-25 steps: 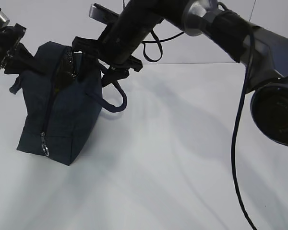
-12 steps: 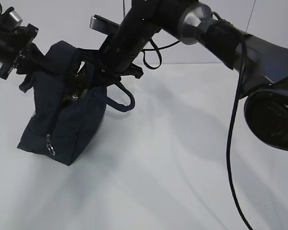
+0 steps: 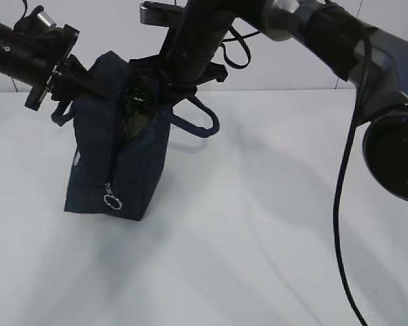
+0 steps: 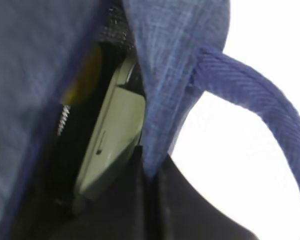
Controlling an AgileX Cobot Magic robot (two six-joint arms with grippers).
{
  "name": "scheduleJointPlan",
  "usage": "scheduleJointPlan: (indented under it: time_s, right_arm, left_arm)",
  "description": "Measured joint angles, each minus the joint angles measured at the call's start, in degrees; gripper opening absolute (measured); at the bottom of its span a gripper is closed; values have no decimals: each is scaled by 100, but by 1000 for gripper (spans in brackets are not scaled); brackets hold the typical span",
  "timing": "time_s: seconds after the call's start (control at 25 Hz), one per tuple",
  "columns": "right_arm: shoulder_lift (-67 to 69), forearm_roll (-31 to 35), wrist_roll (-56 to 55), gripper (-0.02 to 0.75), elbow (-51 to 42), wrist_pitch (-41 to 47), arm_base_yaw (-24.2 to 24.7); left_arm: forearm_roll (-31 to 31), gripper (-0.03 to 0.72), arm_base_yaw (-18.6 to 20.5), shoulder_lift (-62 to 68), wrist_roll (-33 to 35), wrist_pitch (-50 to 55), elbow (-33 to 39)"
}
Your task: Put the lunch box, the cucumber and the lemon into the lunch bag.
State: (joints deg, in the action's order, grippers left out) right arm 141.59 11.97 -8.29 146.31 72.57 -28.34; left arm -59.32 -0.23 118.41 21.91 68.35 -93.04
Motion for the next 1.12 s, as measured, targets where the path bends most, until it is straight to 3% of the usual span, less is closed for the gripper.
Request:
scheduleJointPlan:
  time_s: [0.4, 0.64, 0.8, 1.12]
  right_arm:
    - [-394, -686, 0, 2, -42, 79, 12]
    - [-888, -1424, 0, 2, -816, 79, 12]
    - [-1118, -1552, 0, 2, -1455, 45, 23]
    - [-1119, -1735, -20, 14, -1579, 4, 34]
  left_arm:
    - [-490, -15, -587, 26, -96, -72, 0]
    - [-792, -15, -659, 74, -229, -409, 0]
    - [-1181, -15, -780, 358, -240, -347, 0]
    - [-1264, -15, -920, 508, -240, -466, 0]
